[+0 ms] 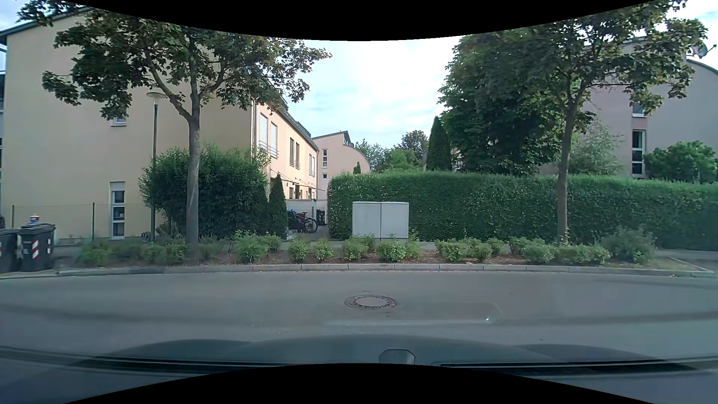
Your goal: Follow the waypoints while adhering to traffic rules and regulations
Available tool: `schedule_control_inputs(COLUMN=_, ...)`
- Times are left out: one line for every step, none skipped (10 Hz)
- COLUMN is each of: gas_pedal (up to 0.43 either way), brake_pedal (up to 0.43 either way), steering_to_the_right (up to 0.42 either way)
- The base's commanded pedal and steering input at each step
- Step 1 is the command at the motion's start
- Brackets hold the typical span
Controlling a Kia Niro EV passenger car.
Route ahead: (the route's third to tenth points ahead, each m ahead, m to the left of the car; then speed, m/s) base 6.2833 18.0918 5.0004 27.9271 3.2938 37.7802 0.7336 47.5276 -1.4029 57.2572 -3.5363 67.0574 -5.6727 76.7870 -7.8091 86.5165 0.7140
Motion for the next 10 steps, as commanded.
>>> schedule_control_inputs(gas_pedal=0.000, brake_pedal=0.152, steering_to_the_right=-0.007)
schedule_control_inputs(gas_pedal=0.000, brake_pedal=0.159, steering_to_the_right=-0.007)
schedule_control_inputs(gas_pedal=0.000, brake_pedal=0.165, steering_to_the_right=-0.008)
schedule_control_inputs(gas_pedal=0.000, brake_pedal=0.183, steering_to_the_right=-0.008)
schedule_control_inputs(gas_pedal=0.000, brake_pedal=0.195, steering_to_the_right=-0.008)
schedule_control_inputs(gas_pedal=0.000, brake_pedal=0.220, steering_to_the_right=-0.008)
schedule_control_inputs(gas_pedal=0.000, brake_pedal=0.220, steering_to_the_right=-0.008)
schedule_control_inputs(gas_pedal=0.000, brake_pedal=0.220, steering_to_the_right=-0.008)
schedule_control_inputs(gas_pedal=0.000, brake_pedal=0.220, steering_to_the_right=-0.008)
schedule_control_inputs(gas_pedal=0.000, brake_pedal=0.220, steering_to_the_right=-0.008)
